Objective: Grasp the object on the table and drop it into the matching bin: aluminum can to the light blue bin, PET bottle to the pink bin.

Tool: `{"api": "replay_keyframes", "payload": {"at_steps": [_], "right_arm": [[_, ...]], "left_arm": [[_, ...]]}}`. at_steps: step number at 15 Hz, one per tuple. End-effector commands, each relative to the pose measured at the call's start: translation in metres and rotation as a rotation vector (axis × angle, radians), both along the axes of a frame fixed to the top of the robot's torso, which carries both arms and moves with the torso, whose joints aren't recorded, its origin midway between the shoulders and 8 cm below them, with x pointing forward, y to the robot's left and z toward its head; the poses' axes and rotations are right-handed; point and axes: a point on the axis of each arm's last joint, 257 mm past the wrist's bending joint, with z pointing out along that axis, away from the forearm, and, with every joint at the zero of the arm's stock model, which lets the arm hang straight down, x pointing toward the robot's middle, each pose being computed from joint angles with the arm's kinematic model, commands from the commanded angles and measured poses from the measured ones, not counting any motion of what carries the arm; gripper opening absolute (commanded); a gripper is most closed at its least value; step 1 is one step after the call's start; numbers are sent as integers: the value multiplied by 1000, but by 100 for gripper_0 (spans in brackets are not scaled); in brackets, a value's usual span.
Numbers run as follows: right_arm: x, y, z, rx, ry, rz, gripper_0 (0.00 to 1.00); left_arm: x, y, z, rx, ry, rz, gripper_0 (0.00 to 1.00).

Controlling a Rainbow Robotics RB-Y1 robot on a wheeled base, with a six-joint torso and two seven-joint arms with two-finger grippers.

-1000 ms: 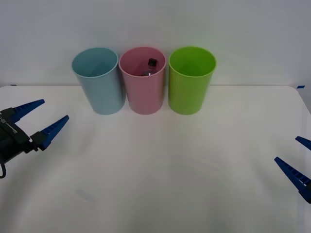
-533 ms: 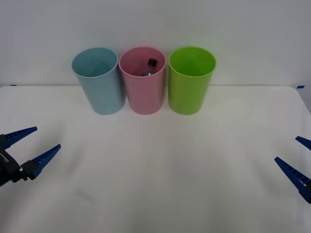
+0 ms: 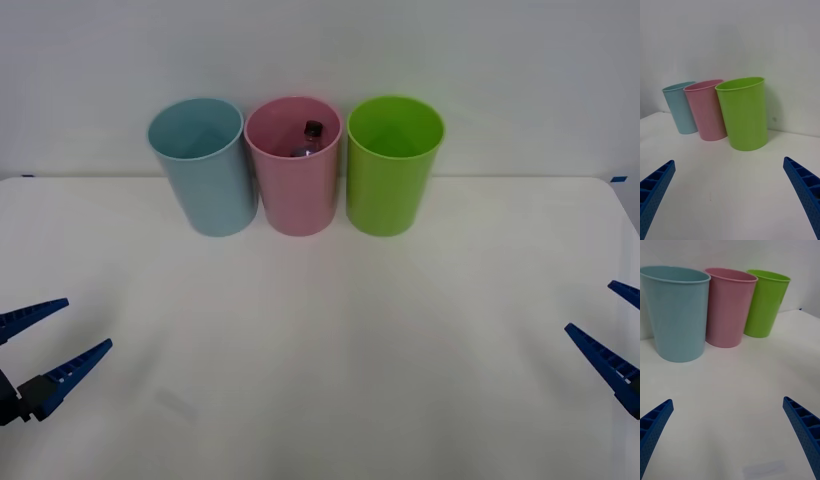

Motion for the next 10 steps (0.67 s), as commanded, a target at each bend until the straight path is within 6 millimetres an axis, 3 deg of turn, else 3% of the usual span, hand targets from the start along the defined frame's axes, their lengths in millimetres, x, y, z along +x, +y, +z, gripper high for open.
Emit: {"api": "replay_keyframes", "payload": {"at_steps": [1, 10], "right_arm": [[0, 0, 0, 0, 0, 0, 100], [0, 0, 0, 0, 0, 0, 100]], "left_arm": [[-9, 3, -4, -12, 7, 9, 100], [1, -15, -3, -55, -55, 32, 100]]}}
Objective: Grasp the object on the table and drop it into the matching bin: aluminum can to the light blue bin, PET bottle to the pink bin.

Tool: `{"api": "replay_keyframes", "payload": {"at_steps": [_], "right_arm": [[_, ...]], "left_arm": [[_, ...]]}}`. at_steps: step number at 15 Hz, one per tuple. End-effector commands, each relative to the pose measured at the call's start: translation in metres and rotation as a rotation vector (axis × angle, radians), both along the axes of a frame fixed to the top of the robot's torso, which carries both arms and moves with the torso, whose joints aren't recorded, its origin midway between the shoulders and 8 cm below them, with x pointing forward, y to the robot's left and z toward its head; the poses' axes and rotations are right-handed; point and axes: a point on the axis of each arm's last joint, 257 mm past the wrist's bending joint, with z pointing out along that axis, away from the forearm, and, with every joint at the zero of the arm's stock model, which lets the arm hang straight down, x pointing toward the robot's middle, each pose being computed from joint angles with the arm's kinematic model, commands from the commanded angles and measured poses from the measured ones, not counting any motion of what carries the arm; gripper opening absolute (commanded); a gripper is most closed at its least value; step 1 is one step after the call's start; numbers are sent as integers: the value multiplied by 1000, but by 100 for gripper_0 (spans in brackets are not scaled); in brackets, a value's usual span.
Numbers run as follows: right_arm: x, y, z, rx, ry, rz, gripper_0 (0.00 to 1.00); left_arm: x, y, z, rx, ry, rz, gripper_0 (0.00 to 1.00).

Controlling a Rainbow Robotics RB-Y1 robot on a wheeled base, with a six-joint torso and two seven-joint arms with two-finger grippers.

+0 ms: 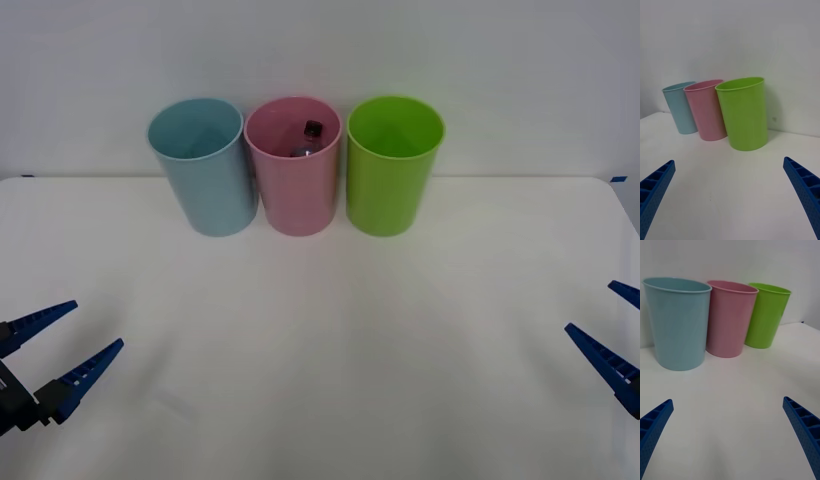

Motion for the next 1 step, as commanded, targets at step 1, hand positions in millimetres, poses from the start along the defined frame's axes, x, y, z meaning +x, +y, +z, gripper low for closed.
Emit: {"api": "replay_keyframes", "payload": {"at_steps": [1], "right_arm": [[0, 0, 0, 0, 0, 0, 100]], "left_arm": [[0, -1, 0, -2, 2, -4, 100]]}}
